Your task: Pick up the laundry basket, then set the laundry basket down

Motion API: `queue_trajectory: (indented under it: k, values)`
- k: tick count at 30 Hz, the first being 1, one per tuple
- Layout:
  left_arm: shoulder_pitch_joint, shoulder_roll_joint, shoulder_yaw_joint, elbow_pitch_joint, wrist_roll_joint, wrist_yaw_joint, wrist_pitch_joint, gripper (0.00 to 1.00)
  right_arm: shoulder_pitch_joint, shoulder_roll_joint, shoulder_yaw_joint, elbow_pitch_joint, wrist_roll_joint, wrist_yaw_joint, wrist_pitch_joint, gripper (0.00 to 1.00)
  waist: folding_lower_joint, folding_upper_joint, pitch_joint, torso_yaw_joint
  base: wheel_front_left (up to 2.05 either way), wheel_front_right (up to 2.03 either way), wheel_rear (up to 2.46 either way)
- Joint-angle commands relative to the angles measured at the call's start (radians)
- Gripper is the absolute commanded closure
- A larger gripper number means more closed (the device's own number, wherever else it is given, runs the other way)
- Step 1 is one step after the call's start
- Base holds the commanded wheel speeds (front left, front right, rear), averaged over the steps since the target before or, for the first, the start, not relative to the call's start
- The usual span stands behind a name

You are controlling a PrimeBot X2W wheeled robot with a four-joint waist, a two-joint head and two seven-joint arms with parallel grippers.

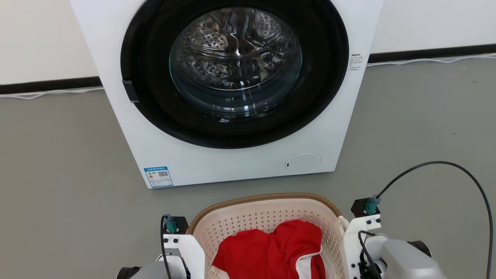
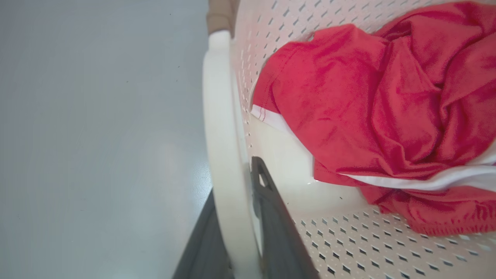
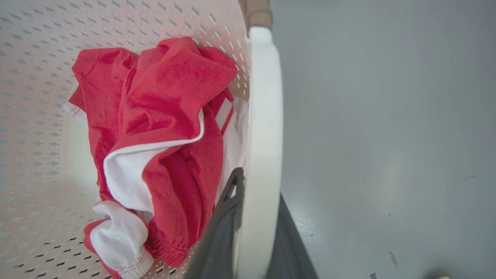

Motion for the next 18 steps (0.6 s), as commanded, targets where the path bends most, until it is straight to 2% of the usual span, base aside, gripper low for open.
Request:
queue_trajectory:
  k: [1,10,17,18]
  values:
    - [-0.067,0.012,0.010,-0.007,-0.001,-0.004,-0.018,1.00,-0.018,0.012,0.022,-0.024,0.006,0.008,-0.017,1.00,0.0000,0.0000,0.009,-0.005,0.00,0.00,0.00]
    - [-0.110,0.012,-0.020,-0.005,0.011,-0.005,-0.033,1.00,-0.032,0.012,0.035,-0.030,0.025,0.008,-0.056,1.00,0.0000,0.0000,0.100,-0.010,0.00,0.00,0.00]
    - [-0.212,0.025,-0.023,0.012,0.034,0.000,-0.104,1.00,-0.113,0.012,0.041,-0.062,0.029,0.008,-0.154,1.00,0.0000,0.0000,0.270,-0.004,0.00,0.00,0.00]
    - [-0.249,0.034,-0.022,0.015,0.041,0.002,-0.134,1.00,-0.147,0.012,0.044,-0.067,0.027,0.008,-0.180,1.00,0.0000,0.0000,0.330,-0.003,0.00,0.00,0.00]
